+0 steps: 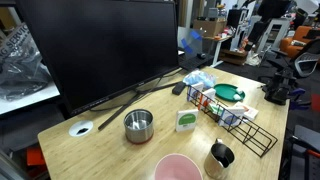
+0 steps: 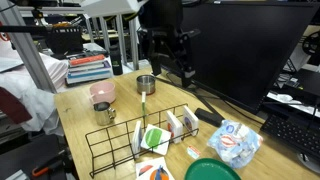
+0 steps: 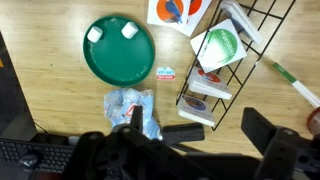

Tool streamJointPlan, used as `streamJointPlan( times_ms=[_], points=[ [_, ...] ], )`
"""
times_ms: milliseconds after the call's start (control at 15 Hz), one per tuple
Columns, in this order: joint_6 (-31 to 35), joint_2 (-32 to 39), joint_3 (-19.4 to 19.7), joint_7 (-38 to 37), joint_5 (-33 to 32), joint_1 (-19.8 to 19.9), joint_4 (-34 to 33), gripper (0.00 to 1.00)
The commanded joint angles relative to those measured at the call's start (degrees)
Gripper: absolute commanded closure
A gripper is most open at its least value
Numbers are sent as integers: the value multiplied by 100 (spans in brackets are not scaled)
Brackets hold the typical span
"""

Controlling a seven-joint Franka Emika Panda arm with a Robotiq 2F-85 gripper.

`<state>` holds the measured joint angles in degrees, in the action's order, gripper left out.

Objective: Pick up the white and blue book at the front of the black holder and place it on the left side of the desk

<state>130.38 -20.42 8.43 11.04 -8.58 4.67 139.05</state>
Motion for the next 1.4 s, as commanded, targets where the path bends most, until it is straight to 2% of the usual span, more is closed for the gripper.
streamJointPlan(
  times_ms=[0,200,533,733,933,1000,1133,1333],
  points=[
    [-13,1,-41,14,21,41,-9,0],
    [306,-24,-55,267,-11,-47,66,0],
    [1095,37,-98,1290,-249,-348,361,0],
    [1446,180,6,2062,-319,-527,657,0],
    [1518,412,78,2897,-421,-553,878,0],
    [1342,322,-47,2439,-263,-482,826,0],
    [1405,434,-28,2738,-289,-468,879,0],
    [1413,419,-28,2810,-293,-477,872,0]
  ],
)
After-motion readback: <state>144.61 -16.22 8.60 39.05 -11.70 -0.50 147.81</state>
